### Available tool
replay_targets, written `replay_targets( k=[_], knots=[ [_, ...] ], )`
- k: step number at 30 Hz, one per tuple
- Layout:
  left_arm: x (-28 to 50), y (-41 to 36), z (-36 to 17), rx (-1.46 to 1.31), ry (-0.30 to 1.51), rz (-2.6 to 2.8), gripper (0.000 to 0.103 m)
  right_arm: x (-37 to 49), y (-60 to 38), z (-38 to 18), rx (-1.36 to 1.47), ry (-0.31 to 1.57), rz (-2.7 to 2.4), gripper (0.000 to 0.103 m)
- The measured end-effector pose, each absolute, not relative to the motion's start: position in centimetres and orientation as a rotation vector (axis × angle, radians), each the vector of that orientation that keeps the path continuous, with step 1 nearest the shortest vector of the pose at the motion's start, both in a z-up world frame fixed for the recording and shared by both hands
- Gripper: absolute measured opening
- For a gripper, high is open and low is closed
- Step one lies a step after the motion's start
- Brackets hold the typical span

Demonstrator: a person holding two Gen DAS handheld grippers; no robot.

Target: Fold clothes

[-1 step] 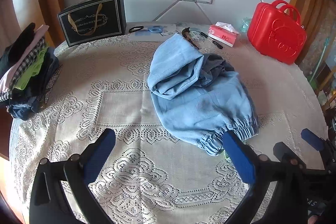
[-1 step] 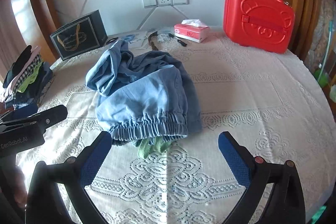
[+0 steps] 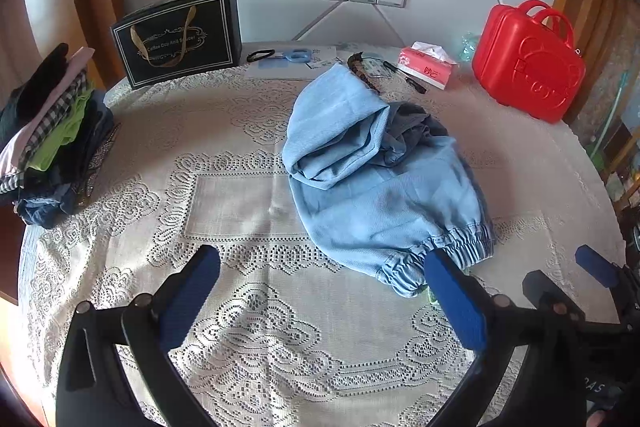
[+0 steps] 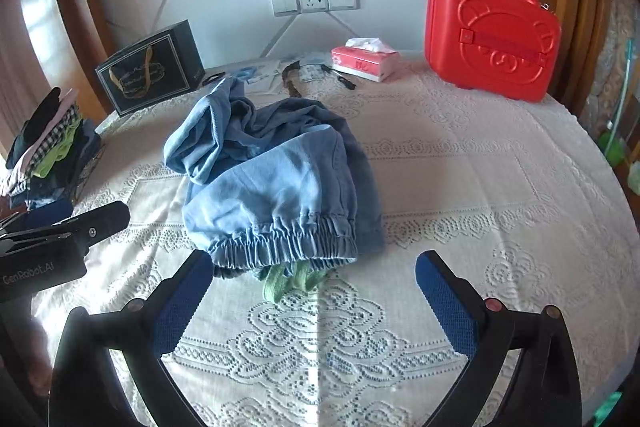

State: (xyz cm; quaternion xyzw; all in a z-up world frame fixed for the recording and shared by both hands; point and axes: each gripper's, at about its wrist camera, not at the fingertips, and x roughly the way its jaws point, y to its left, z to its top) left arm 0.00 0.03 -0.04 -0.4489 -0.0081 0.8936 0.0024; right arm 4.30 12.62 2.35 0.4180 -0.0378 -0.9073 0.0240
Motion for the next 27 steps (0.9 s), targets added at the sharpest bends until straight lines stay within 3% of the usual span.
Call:
replay_targets(
  k=[10, 27],
  knots=[
    [0.4, -0.4, 0.4, -1.442, -0.102, 2.759, 0.103, 4.8, 13.0, 3.3, 1.304, -0.151, -2.815, 0.103],
    [2.3, -0.3, 3.6, -1.433, -0.017, 2.788, 0.103, 6.6, 12.5, 7.5, 1.264, -0.066, -2.853, 0.103]
  ],
)
